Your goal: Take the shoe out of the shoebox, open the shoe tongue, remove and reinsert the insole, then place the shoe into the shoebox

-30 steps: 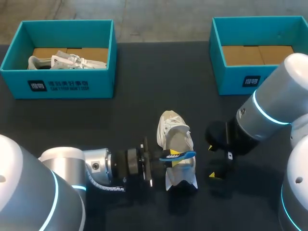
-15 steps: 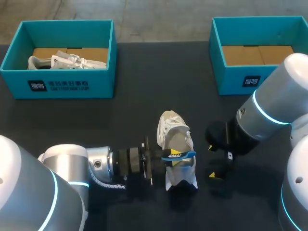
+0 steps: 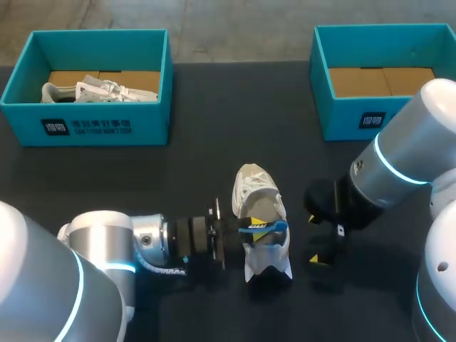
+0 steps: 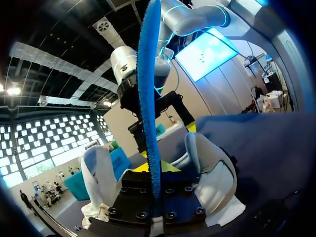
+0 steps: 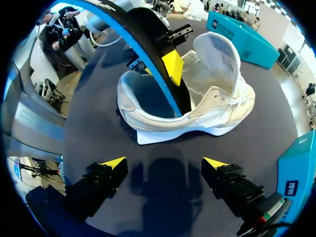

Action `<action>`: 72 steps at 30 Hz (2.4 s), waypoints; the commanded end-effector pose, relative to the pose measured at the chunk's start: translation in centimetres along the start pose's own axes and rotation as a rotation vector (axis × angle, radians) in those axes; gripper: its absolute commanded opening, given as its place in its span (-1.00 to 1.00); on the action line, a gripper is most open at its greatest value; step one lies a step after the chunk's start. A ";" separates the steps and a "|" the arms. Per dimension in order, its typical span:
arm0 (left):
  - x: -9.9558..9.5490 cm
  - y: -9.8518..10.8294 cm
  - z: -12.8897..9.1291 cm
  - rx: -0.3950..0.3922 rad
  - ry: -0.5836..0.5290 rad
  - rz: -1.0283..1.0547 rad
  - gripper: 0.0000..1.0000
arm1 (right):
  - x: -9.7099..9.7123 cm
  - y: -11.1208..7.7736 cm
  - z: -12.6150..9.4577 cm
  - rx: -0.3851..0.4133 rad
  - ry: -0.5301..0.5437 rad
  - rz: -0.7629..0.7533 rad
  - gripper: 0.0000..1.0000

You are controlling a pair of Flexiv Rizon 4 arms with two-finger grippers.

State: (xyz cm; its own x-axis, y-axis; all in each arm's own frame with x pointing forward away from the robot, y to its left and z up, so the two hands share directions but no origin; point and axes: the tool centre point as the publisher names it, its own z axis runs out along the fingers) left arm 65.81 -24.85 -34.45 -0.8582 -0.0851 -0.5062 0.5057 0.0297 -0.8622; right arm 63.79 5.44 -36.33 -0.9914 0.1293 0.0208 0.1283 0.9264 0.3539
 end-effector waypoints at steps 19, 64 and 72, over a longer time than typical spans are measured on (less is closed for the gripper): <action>0.5 0.3 0.5 -0.024 0.010 0.034 -1.00 | 0.1 0.0 0.0 0.002 -0.003 0.000 1.00; 0.7 -3.2 -0.2 -0.124 0.005 0.024 -0.36 | 0.1 0.0 0.0 0.002 -0.003 0.000 1.00; 1.1 -4.1 -0.4 -0.146 0.010 0.021 -0.42 | 0.1 0.0 0.0 0.002 -0.003 0.000 1.00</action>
State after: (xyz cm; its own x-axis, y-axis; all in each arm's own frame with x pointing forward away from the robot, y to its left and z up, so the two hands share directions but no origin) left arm 63.31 -24.61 -32.03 -0.8489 -0.0722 -0.5236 0.5086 0.1580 -0.8464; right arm 63.80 5.44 -36.32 -0.9914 0.1292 0.0209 0.1282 0.9265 0.3538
